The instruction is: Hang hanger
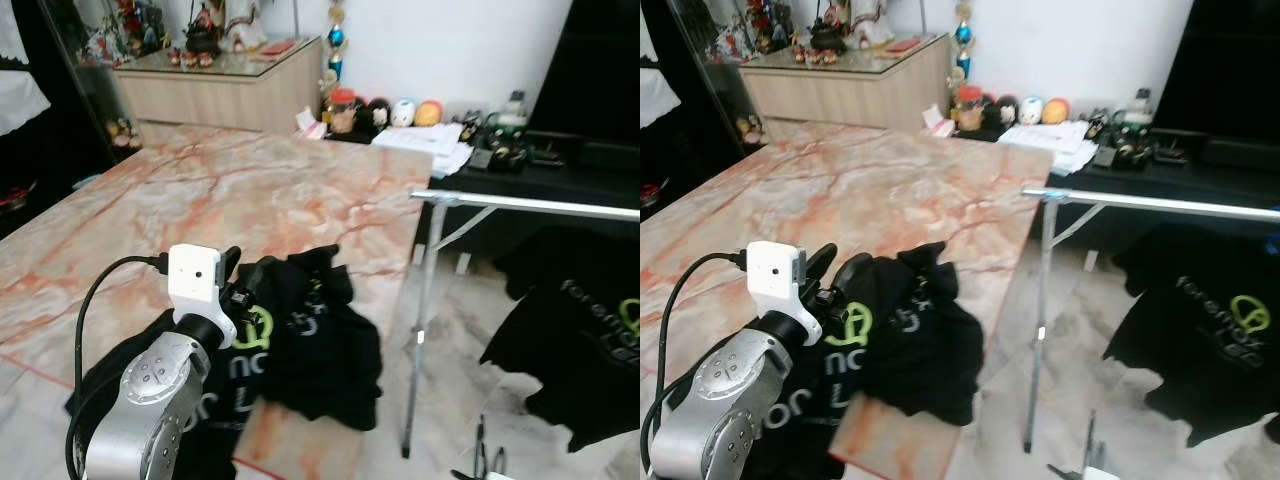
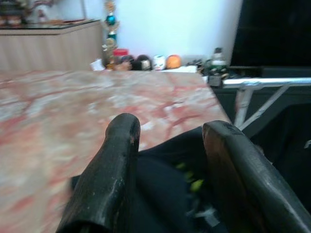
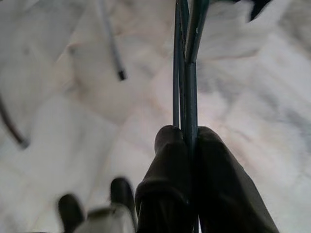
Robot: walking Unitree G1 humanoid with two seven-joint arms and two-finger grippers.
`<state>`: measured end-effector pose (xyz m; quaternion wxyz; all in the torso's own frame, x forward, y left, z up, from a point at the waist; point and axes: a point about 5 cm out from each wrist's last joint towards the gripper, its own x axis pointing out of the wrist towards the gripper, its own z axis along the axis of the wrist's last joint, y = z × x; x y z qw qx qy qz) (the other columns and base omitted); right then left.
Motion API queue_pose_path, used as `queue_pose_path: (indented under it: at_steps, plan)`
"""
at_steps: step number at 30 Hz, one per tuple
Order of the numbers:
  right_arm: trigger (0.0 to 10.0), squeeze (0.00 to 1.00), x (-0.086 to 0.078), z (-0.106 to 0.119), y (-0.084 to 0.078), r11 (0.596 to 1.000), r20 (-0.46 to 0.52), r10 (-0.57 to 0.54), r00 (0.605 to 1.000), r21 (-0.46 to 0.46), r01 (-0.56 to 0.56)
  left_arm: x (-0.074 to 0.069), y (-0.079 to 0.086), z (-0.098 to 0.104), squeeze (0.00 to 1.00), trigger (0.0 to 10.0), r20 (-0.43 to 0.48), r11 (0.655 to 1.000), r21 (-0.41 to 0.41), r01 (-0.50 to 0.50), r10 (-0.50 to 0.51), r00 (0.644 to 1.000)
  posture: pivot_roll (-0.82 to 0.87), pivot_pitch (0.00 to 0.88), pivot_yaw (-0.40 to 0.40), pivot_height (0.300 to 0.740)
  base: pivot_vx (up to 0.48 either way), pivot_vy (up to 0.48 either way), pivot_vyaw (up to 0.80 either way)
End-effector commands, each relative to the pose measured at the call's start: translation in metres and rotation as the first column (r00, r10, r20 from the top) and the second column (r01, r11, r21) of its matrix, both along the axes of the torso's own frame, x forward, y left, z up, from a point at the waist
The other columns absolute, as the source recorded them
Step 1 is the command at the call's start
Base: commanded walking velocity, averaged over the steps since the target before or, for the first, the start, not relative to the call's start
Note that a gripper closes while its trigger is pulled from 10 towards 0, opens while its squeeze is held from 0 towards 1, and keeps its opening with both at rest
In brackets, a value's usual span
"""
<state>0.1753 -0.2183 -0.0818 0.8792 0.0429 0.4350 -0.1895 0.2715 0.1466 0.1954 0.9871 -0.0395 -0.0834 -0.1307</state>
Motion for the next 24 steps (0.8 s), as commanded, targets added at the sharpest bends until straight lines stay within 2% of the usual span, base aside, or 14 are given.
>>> queue_pose_path:
  at_steps: [1,4,20,24]
  plan:
    - [10.0,0.0,-0.0017,-0.0022,0.0067,1.0,-0.003,-0.004,1.0,0.026,0.004,0.0003,0.0027,-0.0002,0.0,10.0,0.001,1.0,0.007,-0.012,0.012,1.0,0.13,0.043,0.05,0.74,0.0,-0.48,-0.78]
    - [10.0,0.0,-0.0013,-0.002,0.0065,1.0,-0.002,-0.005,1.0,0.027,0.005,0.0008,0.0029,-0.0003,0.0,10.0,0.001,1.0,0.008,-0.013,0.013,1.0,0.14,0.045,0.049,0.74,0.0,-0.48,-0.78]
    - [10.0,0.0,0.0011,-0.0008,0.0071,0.999,0.015,0.016,1.0,0.034,-0.016,0.0019,-0.0007,-0.0043,0.0,10.0,-0.016,1.0,0.005,0.002,-0.002,1.0,0.13,0.05,0.05,0.74,0.0,-0.48,0.0]
    - [10.0,0.0,0.0012,-0.0007,0.0068,0.999,0.014,0.017,1.0,0.032,-0.017,0.0013,-0.0025,-0.0076,0.0,10.0,-0.031,0.999,0.03,0.025,-0.024,0.999,0.13,0.051,0.049,0.74,0.0,-0.48,0.0]
